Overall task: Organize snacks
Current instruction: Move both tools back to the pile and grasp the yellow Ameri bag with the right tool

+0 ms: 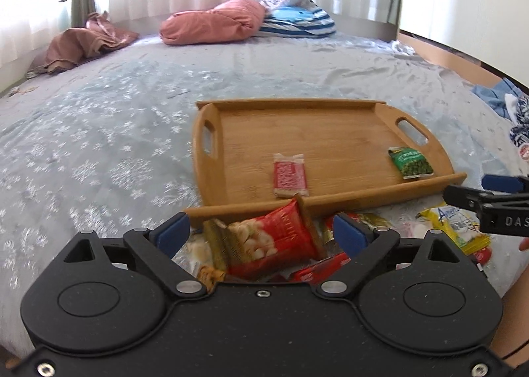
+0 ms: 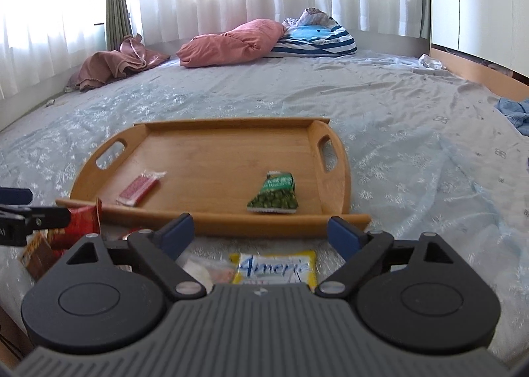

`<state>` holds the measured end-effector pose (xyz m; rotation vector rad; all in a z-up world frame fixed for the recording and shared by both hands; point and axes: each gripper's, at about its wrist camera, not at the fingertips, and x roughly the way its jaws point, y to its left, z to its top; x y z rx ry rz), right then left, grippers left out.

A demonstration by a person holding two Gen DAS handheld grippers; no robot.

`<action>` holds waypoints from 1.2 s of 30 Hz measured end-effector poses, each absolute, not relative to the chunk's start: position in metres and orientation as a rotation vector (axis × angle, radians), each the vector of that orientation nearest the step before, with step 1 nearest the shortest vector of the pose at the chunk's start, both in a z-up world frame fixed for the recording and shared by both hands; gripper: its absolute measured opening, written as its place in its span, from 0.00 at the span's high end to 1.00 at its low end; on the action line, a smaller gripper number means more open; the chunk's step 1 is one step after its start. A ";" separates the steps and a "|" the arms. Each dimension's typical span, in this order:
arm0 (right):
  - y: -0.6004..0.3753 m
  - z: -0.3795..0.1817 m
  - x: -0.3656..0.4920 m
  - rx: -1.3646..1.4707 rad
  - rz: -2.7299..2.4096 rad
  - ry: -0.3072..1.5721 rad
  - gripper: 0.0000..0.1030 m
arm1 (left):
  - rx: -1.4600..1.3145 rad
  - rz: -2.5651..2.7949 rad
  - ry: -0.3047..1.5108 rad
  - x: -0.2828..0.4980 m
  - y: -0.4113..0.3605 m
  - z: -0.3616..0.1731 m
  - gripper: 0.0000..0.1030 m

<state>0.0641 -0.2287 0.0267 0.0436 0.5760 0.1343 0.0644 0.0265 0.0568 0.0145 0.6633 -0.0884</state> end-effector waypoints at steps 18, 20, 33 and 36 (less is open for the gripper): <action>-0.234 -0.002 0.044 0.074 0.111 0.624 0.05 | -0.002 -0.032 0.691 0.046 0.036 0.024 0.09; -0.233 -0.004 0.045 0.077 0.111 0.629 0.05 | -0.011 -0.039 0.683 0.044 0.037 0.022 0.10; -0.230 -0.011 0.049 0.121 0.131 0.667 0.18 | -0.077 -0.092 0.690 0.043 0.040 0.021 0.36; -0.229 -0.010 0.048 0.123 0.129 0.662 0.28 | -0.087 -0.103 0.681 0.041 0.038 0.023 0.53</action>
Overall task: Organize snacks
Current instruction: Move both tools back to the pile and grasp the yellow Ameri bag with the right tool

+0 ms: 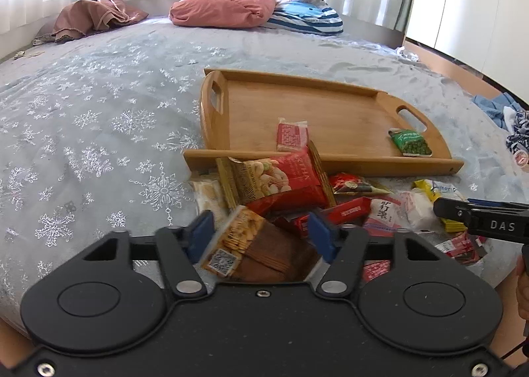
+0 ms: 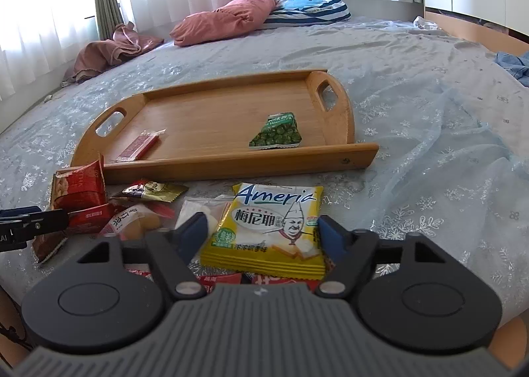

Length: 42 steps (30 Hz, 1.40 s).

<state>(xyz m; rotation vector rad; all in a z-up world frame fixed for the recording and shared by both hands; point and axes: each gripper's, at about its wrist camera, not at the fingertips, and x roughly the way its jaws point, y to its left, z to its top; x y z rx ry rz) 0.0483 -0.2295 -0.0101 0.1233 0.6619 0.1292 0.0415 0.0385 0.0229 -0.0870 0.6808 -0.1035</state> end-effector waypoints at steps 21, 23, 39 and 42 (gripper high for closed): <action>-0.235 -0.006 0.037 0.114 0.101 0.637 0.40 | -0.112 -0.129 0.689 0.024 0.040 0.025 0.78; -0.237 -0.006 0.036 0.121 0.096 0.635 0.40 | -0.114 -0.127 0.695 0.023 0.041 0.024 0.75; -0.238 -0.008 0.034 0.110 0.091 0.626 0.37 | -0.028 -0.141 0.688 0.011 0.030 0.016 0.25; -0.237 -0.010 0.033 0.109 0.091 0.623 0.33 | -0.062 -0.143 0.712 0.014 0.033 0.011 0.26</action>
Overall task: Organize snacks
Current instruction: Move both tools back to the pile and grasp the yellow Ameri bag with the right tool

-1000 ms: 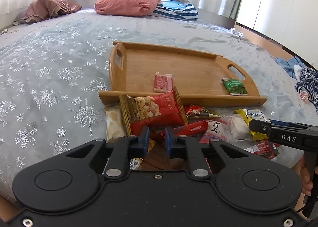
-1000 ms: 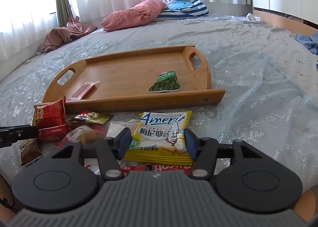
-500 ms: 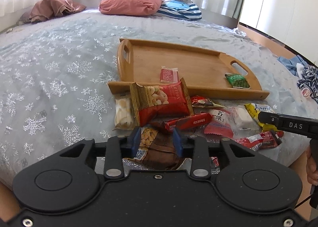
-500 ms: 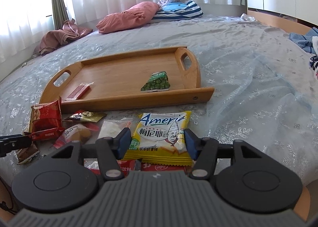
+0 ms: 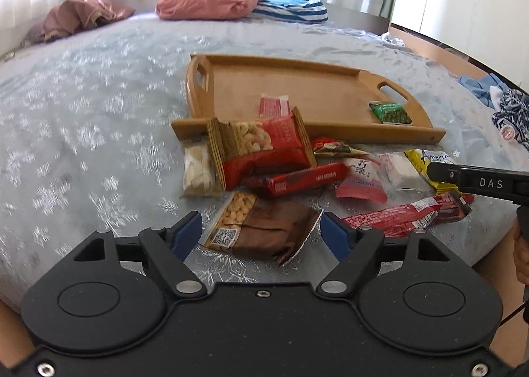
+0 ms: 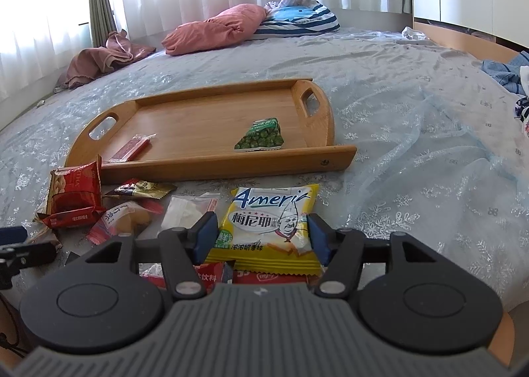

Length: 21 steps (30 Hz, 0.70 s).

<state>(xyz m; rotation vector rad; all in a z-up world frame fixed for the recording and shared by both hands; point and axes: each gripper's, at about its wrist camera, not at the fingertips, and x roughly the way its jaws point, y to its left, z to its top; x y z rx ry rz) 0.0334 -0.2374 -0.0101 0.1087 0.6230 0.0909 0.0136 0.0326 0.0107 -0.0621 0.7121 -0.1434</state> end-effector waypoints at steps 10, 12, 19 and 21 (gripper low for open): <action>-0.237 -0.015 0.044 0.114 0.085 0.638 0.26 | -0.083 -0.120 0.696 0.010 0.034 0.013 0.49; -0.236 -0.017 0.047 0.117 0.082 0.646 0.26 | -0.083 -0.137 0.685 0.009 0.033 0.016 0.68; -0.231 -0.016 0.046 0.101 0.073 0.638 0.33 | -0.029 -0.119 0.684 0.008 0.023 0.013 0.47; -0.232 -0.016 0.045 0.102 0.071 0.639 0.33 | -0.040 -0.119 0.688 0.008 0.025 0.010 0.38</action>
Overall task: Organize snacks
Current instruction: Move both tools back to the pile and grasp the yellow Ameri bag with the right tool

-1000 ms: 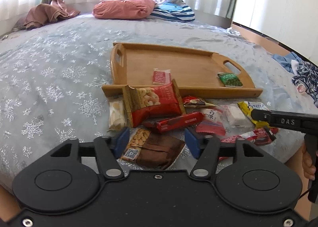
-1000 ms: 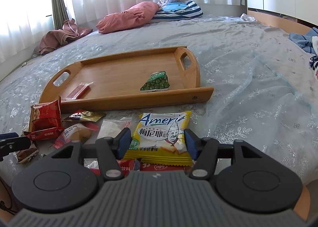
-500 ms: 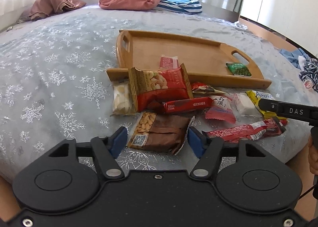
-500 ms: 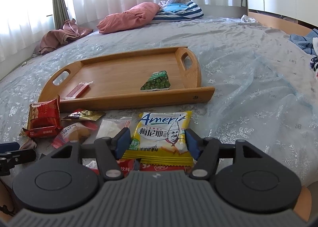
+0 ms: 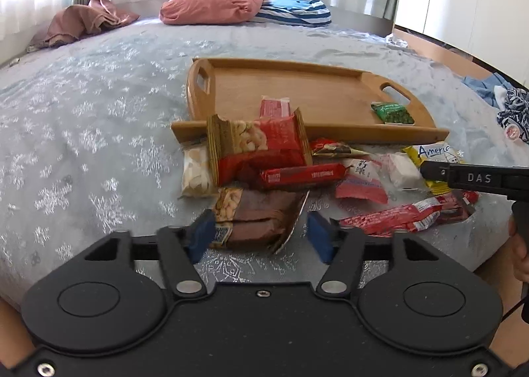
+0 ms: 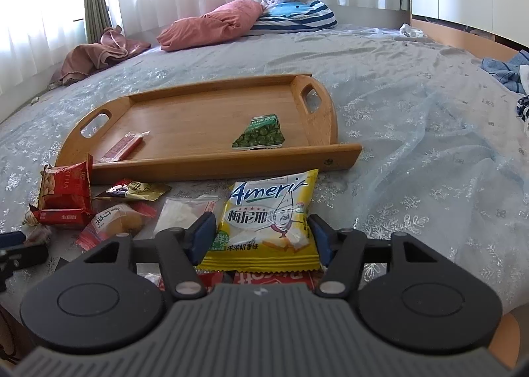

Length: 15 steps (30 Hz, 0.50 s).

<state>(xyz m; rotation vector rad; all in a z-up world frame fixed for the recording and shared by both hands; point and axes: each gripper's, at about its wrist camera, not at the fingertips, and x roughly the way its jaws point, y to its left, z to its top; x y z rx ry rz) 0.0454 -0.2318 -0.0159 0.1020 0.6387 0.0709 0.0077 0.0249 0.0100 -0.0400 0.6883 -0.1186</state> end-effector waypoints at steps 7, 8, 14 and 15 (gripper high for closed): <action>-0.236 -0.015 0.043 0.112 0.066 0.637 0.28 | -0.052 -0.108 0.702 0.017 0.029 0.002 0.17; -0.237 -0.015 0.043 0.115 0.065 0.635 0.28 | -0.054 -0.108 0.700 0.019 0.030 0.001 0.16; -0.240 -0.015 0.040 0.112 0.055 0.626 0.28 | -0.066 -0.121 0.692 0.023 0.031 0.004 0.56; -0.241 -0.015 0.040 0.114 0.058 0.627 0.33 | -0.063 -0.139 0.688 0.022 0.031 0.006 0.58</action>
